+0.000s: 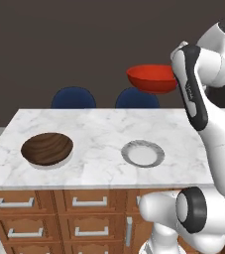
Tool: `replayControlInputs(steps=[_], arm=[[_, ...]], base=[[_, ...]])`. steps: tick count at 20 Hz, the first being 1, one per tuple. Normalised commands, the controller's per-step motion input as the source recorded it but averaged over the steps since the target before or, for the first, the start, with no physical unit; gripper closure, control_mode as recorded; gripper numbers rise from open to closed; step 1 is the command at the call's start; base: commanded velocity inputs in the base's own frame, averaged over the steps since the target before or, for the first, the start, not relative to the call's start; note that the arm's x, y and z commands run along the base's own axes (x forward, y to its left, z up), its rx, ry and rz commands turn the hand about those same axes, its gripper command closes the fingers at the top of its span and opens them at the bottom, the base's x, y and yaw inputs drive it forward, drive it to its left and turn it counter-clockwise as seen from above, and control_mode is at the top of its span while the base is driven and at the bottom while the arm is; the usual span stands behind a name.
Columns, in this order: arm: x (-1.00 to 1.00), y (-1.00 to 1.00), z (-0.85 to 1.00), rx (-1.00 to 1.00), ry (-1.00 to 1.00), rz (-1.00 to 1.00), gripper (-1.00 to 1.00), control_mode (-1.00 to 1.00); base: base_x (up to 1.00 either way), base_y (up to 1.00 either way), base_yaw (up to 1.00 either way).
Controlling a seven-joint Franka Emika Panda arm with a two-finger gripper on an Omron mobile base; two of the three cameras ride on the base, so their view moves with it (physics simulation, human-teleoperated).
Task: Move the bowls from the cabinet to the plates on the dining table.
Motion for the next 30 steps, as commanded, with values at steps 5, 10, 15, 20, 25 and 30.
replayControlInputs(steps=[5,10,15,20,25,30], arm=[[-0.24,0.02,-0.44,-0.06,0.09,-0.10,1.00,-1.00],[-0.33,0.06,-0.47,-0.06,0.01,-0.09,1.00,-1.00],[-0.24,0.12,-0.46,-0.04,-0.01,-0.09,1.00,-1.00],[-0.01,0.16,-0.36,0.00,-0.06,-0.07,1.00,-1.00],[0.00,0.14,-0.34,0.00,-0.05,-0.07,1.00,-1.00],[0.00,0.06,-0.30,0.00,-0.04,-0.07,1.00,-1.00]], base=[[0.00,0.00,0.00],[0.00,0.00,0.00],[0.00,0.00,0.00],[0.00,0.00,0.00],[0.00,0.00,0.00],[0.00,0.00,0.00]])
